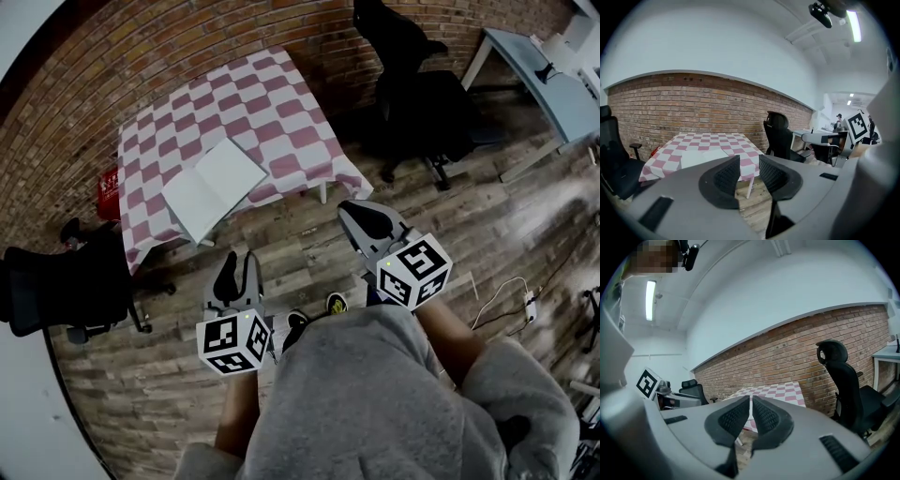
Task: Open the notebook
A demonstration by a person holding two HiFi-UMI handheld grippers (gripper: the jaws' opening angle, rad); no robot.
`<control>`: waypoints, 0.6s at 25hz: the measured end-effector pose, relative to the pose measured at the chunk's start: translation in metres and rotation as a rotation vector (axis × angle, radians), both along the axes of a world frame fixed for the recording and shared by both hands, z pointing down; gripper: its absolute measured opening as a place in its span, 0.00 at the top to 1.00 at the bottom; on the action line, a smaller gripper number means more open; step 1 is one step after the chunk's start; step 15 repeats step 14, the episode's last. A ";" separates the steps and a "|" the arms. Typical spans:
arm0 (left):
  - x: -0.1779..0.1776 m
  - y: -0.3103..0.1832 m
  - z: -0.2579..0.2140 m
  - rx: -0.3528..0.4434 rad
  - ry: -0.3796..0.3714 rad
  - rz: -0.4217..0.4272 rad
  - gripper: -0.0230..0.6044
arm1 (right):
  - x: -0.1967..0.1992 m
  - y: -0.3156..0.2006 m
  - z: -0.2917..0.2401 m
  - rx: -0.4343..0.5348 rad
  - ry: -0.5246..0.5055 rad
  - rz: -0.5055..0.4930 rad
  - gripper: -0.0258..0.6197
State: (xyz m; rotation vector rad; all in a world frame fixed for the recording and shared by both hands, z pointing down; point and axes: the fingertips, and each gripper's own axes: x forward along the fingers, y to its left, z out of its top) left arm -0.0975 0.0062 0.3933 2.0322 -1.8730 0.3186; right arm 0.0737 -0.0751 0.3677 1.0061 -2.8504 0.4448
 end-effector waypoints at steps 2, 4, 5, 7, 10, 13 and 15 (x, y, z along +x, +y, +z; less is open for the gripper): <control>-0.001 0.001 -0.001 0.007 -0.002 -0.001 0.77 | -0.002 0.001 0.000 0.001 -0.003 0.002 0.91; -0.002 0.003 -0.002 0.009 -0.001 -0.001 0.77 | -0.004 0.004 0.000 0.003 -0.002 0.002 0.91; -0.002 0.004 -0.002 0.010 0.001 -0.001 0.77 | -0.005 0.006 0.000 0.003 -0.001 0.000 0.91; -0.001 0.005 -0.004 0.011 0.001 -0.001 0.77 | -0.006 0.009 -0.001 0.004 -0.001 -0.009 0.91; 0.003 0.006 -0.005 0.010 -0.002 0.004 0.77 | -0.006 0.010 -0.002 0.014 0.009 -0.016 0.91; 0.008 0.007 -0.003 0.005 0.003 0.010 0.77 | -0.005 0.011 -0.001 0.019 0.020 -0.019 0.91; 0.009 0.007 -0.002 0.003 0.005 0.012 0.77 | -0.005 0.011 -0.001 0.020 0.021 -0.020 0.91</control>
